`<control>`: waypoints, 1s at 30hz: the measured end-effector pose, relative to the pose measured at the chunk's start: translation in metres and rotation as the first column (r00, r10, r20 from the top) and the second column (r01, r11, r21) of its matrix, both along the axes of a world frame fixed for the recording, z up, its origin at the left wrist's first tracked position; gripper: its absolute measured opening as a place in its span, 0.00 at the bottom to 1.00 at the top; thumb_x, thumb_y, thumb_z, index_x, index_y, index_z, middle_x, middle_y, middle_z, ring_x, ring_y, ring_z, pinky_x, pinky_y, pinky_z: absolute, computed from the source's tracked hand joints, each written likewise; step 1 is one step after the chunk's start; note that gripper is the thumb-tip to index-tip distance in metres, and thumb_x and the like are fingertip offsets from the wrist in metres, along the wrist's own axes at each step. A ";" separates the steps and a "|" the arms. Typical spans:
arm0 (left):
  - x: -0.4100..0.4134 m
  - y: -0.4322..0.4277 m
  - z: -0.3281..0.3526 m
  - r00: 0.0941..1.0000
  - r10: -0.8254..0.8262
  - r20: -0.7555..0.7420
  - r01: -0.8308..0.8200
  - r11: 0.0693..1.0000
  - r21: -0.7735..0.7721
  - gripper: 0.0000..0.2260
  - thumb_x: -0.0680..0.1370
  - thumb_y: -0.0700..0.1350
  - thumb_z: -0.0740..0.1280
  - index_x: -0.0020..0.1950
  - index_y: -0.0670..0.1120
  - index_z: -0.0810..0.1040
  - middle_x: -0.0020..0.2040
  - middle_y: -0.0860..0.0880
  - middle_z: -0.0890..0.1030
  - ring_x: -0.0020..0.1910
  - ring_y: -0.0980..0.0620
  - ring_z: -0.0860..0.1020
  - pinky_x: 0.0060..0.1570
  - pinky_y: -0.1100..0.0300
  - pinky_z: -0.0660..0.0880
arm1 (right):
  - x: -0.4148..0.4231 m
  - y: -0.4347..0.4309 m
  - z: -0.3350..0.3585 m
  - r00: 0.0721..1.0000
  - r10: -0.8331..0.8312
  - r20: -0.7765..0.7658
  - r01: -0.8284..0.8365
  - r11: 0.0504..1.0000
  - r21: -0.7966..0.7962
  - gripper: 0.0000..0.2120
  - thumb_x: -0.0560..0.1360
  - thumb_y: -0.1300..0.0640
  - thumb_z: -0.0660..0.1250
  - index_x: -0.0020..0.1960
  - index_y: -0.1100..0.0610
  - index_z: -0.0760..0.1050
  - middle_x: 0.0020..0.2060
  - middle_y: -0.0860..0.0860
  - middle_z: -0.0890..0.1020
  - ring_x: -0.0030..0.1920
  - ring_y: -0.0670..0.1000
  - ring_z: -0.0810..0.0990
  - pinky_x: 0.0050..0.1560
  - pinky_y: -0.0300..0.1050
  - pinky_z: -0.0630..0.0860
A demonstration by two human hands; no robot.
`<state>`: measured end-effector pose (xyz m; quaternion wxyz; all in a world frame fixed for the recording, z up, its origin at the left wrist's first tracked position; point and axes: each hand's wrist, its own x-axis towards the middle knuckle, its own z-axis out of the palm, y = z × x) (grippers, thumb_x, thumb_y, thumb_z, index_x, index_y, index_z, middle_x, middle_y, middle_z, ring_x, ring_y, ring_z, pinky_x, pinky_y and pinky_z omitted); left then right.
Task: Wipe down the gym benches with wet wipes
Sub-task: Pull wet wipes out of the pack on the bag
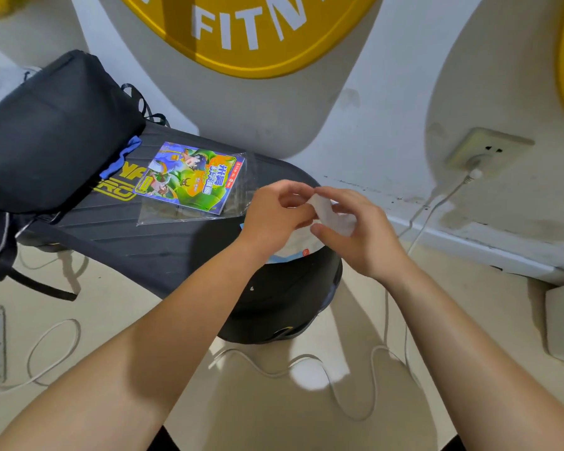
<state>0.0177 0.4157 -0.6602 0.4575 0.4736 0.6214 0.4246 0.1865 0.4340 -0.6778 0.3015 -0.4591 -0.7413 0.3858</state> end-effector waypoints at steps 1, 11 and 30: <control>-0.005 0.000 -0.001 0.997 -0.035 0.067 0.038 0.998 -0.047 0.09 0.77 0.37 0.72 0.53 0.50 0.82 0.49 0.52 0.86 0.47 0.57 0.84 0.43 0.66 0.80 | -0.002 0.003 -0.002 0.999 -0.032 -0.018 0.032 0.999 -0.020 0.18 0.75 0.57 0.73 0.63 0.44 0.78 0.56 0.38 0.80 0.52 0.40 0.78 0.52 0.30 0.73; -0.057 -0.010 -0.050 0.635 -0.180 -0.751 0.148 0.983 -0.110 0.14 0.79 0.50 0.69 0.65 0.56 0.78 0.64 0.54 0.76 0.61 0.54 0.74 0.59 0.55 0.76 | -0.004 0.014 -0.038 0.915 -0.144 0.377 0.117 0.989 0.096 0.18 0.75 0.64 0.65 0.62 0.50 0.80 0.59 0.49 0.78 0.55 0.54 0.78 0.51 0.45 0.75; -0.051 0.008 -0.063 0.910 0.076 -0.408 -0.098 0.995 -0.034 0.36 0.77 0.44 0.72 0.80 0.51 0.57 0.64 0.51 0.78 0.67 0.53 0.72 0.65 0.54 0.71 | -0.029 0.004 -0.045 0.804 0.016 0.594 0.023 0.998 -0.058 0.26 0.77 0.59 0.65 0.73 0.45 0.67 0.61 0.46 0.67 0.48 0.51 0.71 0.34 0.36 0.62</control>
